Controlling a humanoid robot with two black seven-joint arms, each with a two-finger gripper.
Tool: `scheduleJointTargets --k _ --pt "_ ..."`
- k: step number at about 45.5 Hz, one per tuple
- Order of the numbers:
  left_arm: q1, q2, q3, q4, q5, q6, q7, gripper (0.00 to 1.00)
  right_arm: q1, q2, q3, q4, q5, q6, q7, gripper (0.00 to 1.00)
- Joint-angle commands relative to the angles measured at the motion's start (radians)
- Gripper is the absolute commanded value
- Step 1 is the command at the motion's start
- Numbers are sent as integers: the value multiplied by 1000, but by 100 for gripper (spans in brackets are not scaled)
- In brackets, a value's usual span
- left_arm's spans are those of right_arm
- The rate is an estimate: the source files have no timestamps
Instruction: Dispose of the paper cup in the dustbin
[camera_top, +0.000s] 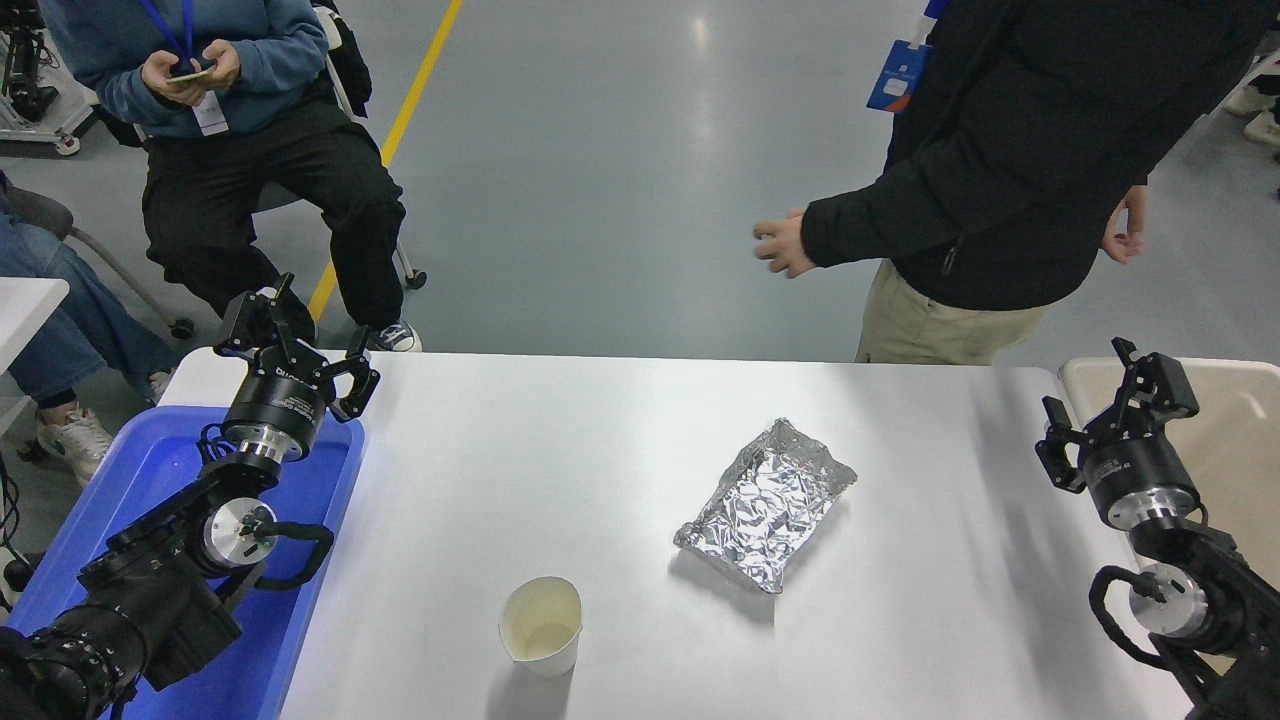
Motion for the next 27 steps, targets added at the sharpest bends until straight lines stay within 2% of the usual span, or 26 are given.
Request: scheduleJointTargets --k 1,18,20,25,27 --pt "0 0 0 0 0 0 0 100 0 1 1 1 9 -6 4 100" --pt "0 0 0 1 0 0 0 100 14 -7 -17 27 10 2 -14 99" --pt "0 0 0 0 0 0 0 100 14 -16 -22 59 13 2 -51 100" --pt "0 0 0 1 0 0 0 100 3 -54 -28 170 9 -9 -224 100" --pt "0 0 0 0 0 0 0 100 0 -62 -36 214 6 -12 -240 100"
